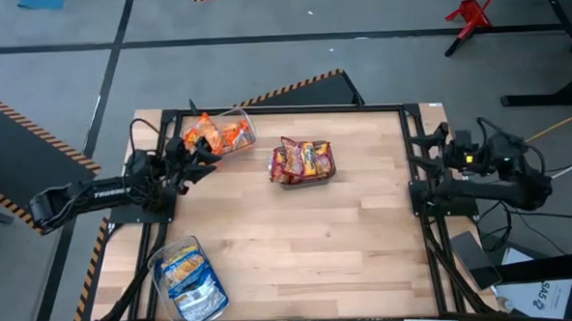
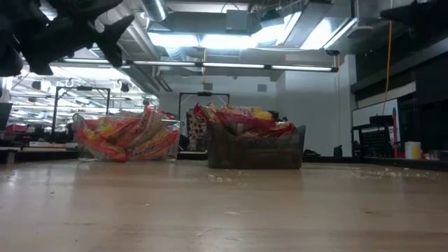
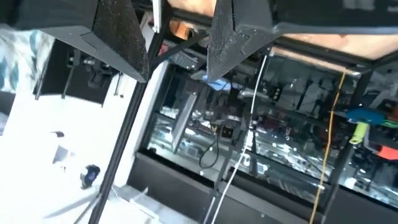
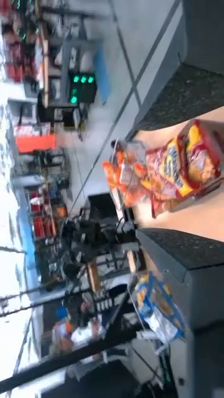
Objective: Sort Maruchan noodles
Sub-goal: Return to Home Position
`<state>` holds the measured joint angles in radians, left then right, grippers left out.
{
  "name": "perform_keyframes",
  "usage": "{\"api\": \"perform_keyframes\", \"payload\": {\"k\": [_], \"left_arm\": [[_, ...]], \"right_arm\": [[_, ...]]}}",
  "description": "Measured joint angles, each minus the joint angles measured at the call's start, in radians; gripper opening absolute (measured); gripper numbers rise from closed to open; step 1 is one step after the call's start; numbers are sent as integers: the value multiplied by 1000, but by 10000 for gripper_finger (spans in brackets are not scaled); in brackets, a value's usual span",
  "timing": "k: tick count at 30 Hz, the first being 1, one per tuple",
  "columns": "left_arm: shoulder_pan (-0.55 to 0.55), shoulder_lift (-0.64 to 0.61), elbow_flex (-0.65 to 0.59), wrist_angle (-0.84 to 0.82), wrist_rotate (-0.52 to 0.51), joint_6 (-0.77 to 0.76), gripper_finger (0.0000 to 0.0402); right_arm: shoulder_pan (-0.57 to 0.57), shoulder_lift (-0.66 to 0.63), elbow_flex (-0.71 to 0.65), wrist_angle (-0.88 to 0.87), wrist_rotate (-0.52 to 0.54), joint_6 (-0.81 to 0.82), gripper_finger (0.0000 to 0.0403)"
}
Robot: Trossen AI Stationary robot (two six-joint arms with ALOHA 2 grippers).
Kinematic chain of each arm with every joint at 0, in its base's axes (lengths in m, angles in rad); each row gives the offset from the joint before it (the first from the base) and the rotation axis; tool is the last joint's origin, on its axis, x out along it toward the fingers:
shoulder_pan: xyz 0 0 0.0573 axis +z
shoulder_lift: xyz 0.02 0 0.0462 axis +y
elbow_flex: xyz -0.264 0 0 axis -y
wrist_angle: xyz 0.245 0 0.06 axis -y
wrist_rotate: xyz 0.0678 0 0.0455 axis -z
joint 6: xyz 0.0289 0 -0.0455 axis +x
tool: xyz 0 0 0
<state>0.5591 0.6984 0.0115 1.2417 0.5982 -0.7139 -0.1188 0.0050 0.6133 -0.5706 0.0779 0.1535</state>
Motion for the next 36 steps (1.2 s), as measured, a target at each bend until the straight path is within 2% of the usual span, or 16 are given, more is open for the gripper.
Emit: {"api": "perform_keyframes", "payload": {"k": [3, 5, 9, 14, 21, 24, 29, 31, 33, 36], "left_arm": [[1, -7, -1, -8, 14, -13, 158], [-4, -7, -4, 2, 11, -13, 158], [-12, -5, -4, -10, -1, 11, 158], [-26, -5, -4, -29, -2, 38, 158], [-56, -5, -4, -91, -34, 65, 158], [-73, -5, -4, -104, -45, 82, 158], [-136, 3, -4, -137, -123, 142, 158], [-157, 8, -4, -155, -149, 115, 158], [-148, 0, -4, -110, -118, 30, 158], [-99, -82, 13, 48, 1, -77, 158]], "right_arm": [[0, 2, -4, -41, 24, 34, 253], [0, 7, -12, 17, 22, 45, 253], [0, 4, -97, 18, 8, 92, 253], [0, 2, -308, 245, -60, 162, 253], [-10, 2, -589, 675, -117, 239, 253], [-35, 6, -604, 657, -157, 277, 253], [-76, 8, -605, 656, -221, 286, 253], [-96, 10, -605, 638, -264, 294, 253], [-116, 10, -605, 627, -304, 316, 253], [-150, 10, -605, 633, -361, 342, 253]]}}
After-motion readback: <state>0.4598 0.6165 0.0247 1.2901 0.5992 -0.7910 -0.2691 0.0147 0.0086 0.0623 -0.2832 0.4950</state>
